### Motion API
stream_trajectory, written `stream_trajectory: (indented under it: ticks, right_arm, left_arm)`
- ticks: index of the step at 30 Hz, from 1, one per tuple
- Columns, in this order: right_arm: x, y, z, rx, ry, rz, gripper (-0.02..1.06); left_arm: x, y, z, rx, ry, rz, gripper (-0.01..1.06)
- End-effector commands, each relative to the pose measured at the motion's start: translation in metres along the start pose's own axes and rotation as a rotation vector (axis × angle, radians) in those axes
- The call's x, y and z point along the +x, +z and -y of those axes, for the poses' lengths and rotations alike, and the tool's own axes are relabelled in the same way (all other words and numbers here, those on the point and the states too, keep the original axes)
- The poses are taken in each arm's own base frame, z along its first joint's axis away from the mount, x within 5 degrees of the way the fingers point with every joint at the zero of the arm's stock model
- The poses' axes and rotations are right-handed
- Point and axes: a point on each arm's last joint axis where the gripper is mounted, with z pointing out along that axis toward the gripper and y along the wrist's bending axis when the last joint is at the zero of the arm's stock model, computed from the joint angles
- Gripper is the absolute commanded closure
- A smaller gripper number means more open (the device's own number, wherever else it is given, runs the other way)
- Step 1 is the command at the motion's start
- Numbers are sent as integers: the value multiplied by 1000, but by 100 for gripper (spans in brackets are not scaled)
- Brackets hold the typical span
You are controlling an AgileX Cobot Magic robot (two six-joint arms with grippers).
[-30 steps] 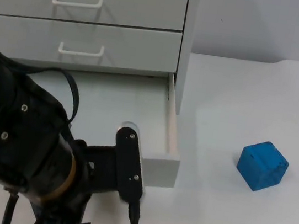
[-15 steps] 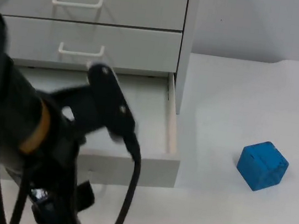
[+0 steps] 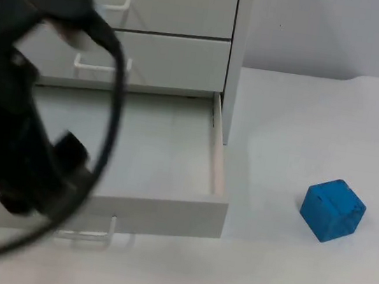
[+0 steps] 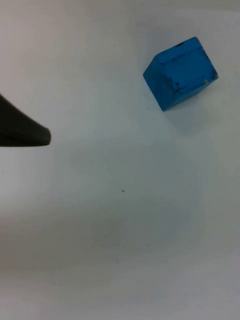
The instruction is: Open the drawer with the left hand, place the block into the drawer with the right hand, then close the drawer with the left hand.
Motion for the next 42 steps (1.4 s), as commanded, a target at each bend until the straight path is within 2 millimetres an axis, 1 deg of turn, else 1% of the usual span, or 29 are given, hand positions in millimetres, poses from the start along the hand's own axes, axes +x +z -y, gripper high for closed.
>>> stream_trajectory:
  ticks: [1, 2, 5, 7, 8, 9, 12, 13, 14, 15, 18, 21, 23, 28, 30, 33, 36, 37, 38, 39, 41, 42]
  right_arm:
    - [-1, -1, 0, -8, 16, 5, 0]
    - [-1, -1, 0, -8, 16, 5, 0]
    - [-1, -1, -1, -15, 21, 5, 0]
    - [-1, -1, -1, -15, 21, 5, 0]
    - [-1, -1, -1, -15, 21, 5, 0]
    - [-1, -1, -1, -15, 21, 5, 0]
    - [-1, -1, -1, -15, 21, 5, 0]
    - [-1, -1, -1, -15, 21, 5, 0]
    - [-1, -1, -1, -15, 21, 5, 0]
    - [-1, -1, -1, -15, 21, 5, 0]
    - [-1, -1, -1, -15, 21, 5, 0]
    - [-1, -1, -1, -15, 21, 5, 0]
    - [-1, -1, -1, -15, 21, 5, 0]
    - [-1, -1, -1, -15, 21, 5, 0]
    - [-1, -1, -1, -15, 21, 5, 0]
    - [-1, -1, -1, -13, 20, 5, 0]
    - [-1, -1, -1, -13, 20, 5, 0]
    - [-1, -1, -1, -13, 20, 5, 0]
    - [-1, -1, -1, -13, 20, 5, 0]
    - [-1, -1, -1, -13, 20, 5, 0]
    - [-1, -1, -1, -13, 20, 5, 0]
    - [0, -1, -1, -13, 20, 3, 0]
  left_arm:
    - [9, -13, -25, -63, -176, -28, 29]
    - [9, -13, -25, -63, -176, -28, 29]
    - [20, -29, -54, -130, -379, -24, 29]
    - [29, -43, -70, -168, -522, 16, 29]
    - [33, -51, -77, -192, -565, 48, 29]
    - [33, -51, -77, -192, -565, 48, 29]
    - [46, -75, -90, -276, -647, 121, 29]
    - [46, -75, -90, -276, -647, 121, 29]
    - [52, -85, -93, -317, -662, 144, 29]
    - [55, -89, -94, -333, -674, 151, 29]
    - [64, -101, -94, -372, -669, 157, 29]
    - [65, -105, -90, -357, -681, 176, 29]
    - [65, -107, -88, -343, -650, 183, 29]
    - [67, -108, -88, -365, -607, 162, 29]
    - [68, -107, -85, -335, -633, 146, 29]
    - [67, -106, -83, -302, -628, 145, 29]
    - [64, -103, -73, -194, -543, 134, 28]
    - [64, -103, -71, -164, -533, 126, 26]
    - [64, -103, -71, -164, -533, 126, 26]
    - [66, -102, -68, -140, -522, 101, 20]
    - [69, -101, -65, -118, -522, 58, 4]
    - [69, -100, -64, -106, -527, 57, 0]
